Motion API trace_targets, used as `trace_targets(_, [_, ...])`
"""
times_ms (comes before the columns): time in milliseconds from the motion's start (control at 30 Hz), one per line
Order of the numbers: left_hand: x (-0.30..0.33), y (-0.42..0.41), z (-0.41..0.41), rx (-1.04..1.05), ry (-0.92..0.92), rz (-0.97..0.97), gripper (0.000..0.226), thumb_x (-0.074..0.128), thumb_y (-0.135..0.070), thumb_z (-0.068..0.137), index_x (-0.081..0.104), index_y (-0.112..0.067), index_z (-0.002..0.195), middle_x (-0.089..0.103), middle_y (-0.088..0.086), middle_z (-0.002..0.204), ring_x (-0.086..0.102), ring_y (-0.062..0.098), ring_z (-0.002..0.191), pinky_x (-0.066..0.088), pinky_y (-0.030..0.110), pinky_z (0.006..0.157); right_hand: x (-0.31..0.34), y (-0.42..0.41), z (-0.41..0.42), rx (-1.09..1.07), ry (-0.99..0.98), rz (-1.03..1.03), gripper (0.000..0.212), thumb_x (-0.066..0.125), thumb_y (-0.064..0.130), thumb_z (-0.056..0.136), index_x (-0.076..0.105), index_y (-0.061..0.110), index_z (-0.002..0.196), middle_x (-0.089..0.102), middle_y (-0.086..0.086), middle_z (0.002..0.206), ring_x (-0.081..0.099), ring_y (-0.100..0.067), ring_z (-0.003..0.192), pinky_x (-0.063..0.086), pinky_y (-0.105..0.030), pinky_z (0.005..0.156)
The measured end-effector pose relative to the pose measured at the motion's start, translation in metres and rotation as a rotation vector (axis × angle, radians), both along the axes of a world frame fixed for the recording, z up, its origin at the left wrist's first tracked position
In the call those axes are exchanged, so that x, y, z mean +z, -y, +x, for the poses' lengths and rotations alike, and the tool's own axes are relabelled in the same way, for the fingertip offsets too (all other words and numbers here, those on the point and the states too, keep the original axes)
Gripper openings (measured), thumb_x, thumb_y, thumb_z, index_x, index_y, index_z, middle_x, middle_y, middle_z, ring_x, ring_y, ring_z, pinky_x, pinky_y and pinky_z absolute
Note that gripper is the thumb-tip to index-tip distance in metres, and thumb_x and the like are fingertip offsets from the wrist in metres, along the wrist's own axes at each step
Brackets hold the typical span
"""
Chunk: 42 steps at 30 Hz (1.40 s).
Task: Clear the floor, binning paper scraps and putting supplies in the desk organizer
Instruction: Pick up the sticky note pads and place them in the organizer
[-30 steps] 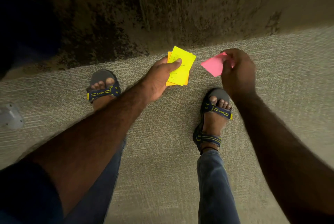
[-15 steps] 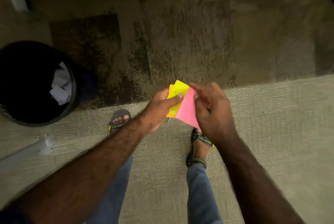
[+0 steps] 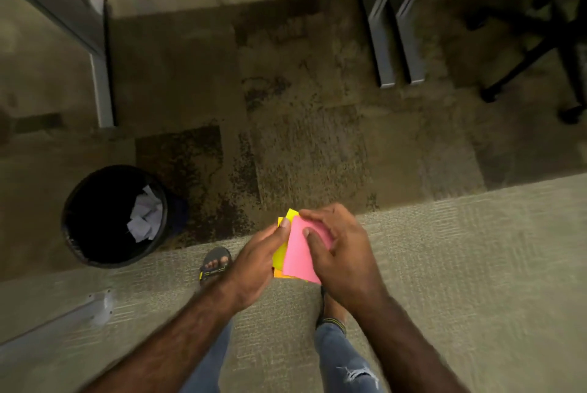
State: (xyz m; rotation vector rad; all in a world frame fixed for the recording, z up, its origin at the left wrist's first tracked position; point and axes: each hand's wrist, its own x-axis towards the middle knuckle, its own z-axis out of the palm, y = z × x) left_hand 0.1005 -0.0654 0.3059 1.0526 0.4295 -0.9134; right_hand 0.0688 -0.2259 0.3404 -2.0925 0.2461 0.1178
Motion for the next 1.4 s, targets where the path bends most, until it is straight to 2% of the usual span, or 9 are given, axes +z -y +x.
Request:
trace_targets(233, [0.075,0.027,-0.020,0.003,0.078,-0.021,0.040,0.064,-0.034,0.096,0.066,-0.012,0.129,0.071,0.020,0.128,0.071,0.027,0.112,0.061,0.036,0.090,0.065,0.025,-0.011,-0.069,0.027,0.021,0.028,0.075,0.013,0.090,0.074,0.029,0.113,0.066,0.018,0.109,0.064,0.002,0.106,0.050,-0.015,0.092])
trace_targets(400, [0.120,0.053,-0.024,-0.027,0.224,0.104,0.044,0.070,-0.020,0.091,0.060,-0.009,0.132,0.070,0.024,0.127,0.069,0.030,0.110,0.055,0.046,0.097,0.107,0.056,-0.009,-0.099,0.082,0.046,0.031,0.080,0.014,0.087,0.073,0.031,0.111,0.067,0.021,0.111,0.065,-0.001,0.109,0.052,-0.018,0.091])
trace_targets(567, [0.167,0.075,-0.018,0.034,0.295,0.144,0.038,0.071,-0.020,0.090,0.064,-0.011,0.127,0.074,0.018,0.121,0.073,0.027,0.104,0.062,0.037,0.087,0.149,0.087,-0.009,-0.162,0.147,0.012,0.039,0.081,0.022,0.090,0.067,0.026,0.127,0.063,0.017,0.124,0.064,-0.003,0.115,0.053,-0.021,0.096])
trace_targets(700, [0.205,0.090,-0.004,0.067,0.347,0.164,0.049,0.077,-0.029,0.086,0.063,-0.013,0.129,0.074,0.017,0.123,0.073,0.030,0.107,0.061,0.043,0.093,0.186,0.104,-0.007,-0.179,0.055,0.139,0.038,0.072,0.025,0.099,0.065,0.032,0.136,0.070,0.018,0.126,0.068,-0.001,0.114,0.060,-0.032,0.097])
trace_targets(767, [0.227,0.098,0.006,0.083,0.369,0.177,0.049,0.077,-0.032,0.084,0.064,-0.018,0.129,0.075,0.013,0.121,0.073,0.032,0.108,0.061,0.046,0.095,0.208,0.111,-0.004,-0.140,0.055,0.164,0.032,0.067,0.027,0.102,0.067,0.040,0.131,0.074,0.023,0.118,0.070,0.003,0.107,0.063,-0.030,0.088])
trace_targets(867, [0.258,0.108,0.022,0.101,0.408,0.193,0.048,0.073,-0.036,0.084,0.061,-0.023,0.128,0.077,0.006,0.117,0.074,0.027,0.108,0.063,0.041,0.091,0.231,0.119,0.008,-0.105,0.085,0.132,0.029,0.062,0.029,0.105,0.070,0.035,0.132,0.074,0.028,0.111,0.070,0.008,0.101,0.061,-0.018,0.079])
trace_targets(1000, [0.284,0.113,0.042,0.147,0.456,0.204,0.044,0.070,-0.034,0.085,0.062,-0.020,0.126,0.077,0.006,0.115,0.076,0.018,0.098,0.063,0.029,0.080,0.254,0.116,0.034,-0.082,0.111,0.129,0.030,0.062,0.023,0.104,0.074,0.032,0.130,0.076,0.029,0.110,0.070,0.010,0.100,0.057,-0.010,0.079])
trace_targets(1100, [0.292,0.111,0.056,0.194,0.469,0.222,0.046,0.069,-0.036,0.084,0.062,-0.019,0.125,0.077,0.007,0.116,0.075,0.018,0.099,0.062,0.032,0.084,0.269,0.107,0.054,-0.065,0.135,0.129,0.030,0.064,0.020,0.103,0.074,0.033,0.128,0.074,0.036,0.107,0.070,0.012,0.098,0.051,-0.003,0.074])
trace_targets(1400, [0.304,0.067,0.123,0.196,0.520,0.262,0.045,0.069,-0.044,0.091,0.053,-0.034,0.132,0.074,-0.006,0.114,0.074,0.011,0.102,0.061,0.025,0.079,0.290,0.055,0.128,-0.100,0.111,0.180,0.029,0.069,0.023,0.101,0.070,0.042,0.122,0.072,0.038,0.101,0.072,0.011,0.095,0.061,-0.014,0.071])
